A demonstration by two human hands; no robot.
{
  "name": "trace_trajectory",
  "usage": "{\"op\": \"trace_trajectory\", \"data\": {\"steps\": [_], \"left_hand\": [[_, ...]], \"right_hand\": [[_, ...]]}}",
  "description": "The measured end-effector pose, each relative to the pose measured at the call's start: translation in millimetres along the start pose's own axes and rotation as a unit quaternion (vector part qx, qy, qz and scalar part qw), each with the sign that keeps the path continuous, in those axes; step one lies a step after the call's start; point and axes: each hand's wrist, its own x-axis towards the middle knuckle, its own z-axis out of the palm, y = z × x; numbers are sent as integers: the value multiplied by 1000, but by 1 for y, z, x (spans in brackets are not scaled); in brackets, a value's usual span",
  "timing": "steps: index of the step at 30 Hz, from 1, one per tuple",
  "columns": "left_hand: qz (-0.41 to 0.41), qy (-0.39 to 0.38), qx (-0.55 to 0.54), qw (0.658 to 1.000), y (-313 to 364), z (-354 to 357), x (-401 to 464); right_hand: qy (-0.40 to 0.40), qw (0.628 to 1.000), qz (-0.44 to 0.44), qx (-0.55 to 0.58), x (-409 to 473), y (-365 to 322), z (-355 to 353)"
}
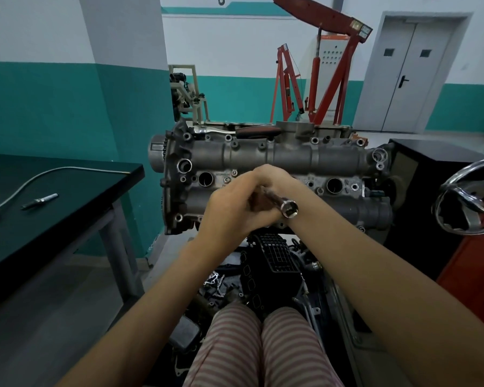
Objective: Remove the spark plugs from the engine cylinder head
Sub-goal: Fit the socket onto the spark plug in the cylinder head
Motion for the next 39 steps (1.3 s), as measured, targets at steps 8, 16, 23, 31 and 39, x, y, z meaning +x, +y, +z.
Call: {"op": "trace_trajectory", "data": {"steps": [8,16,23,31,39], "left_hand": [[-441,60,-130,886,-38,-10,8],[-576,-41,-359,734,-37,-3,58],[-571,71,-481,662,-40,-7,62],[-594,117,-427,672,-57,-39,58],[-564,-13,-234,792,-75,-84,36]], "right_hand": [[-71,989,24,127,19,7,3],[-129,989,-69,20,10,11,5],[-156,986,-55,10,5,8,14],[-127,987,-77,66,10,3,12],[-147,986,-81,25,31,17,87]]}}
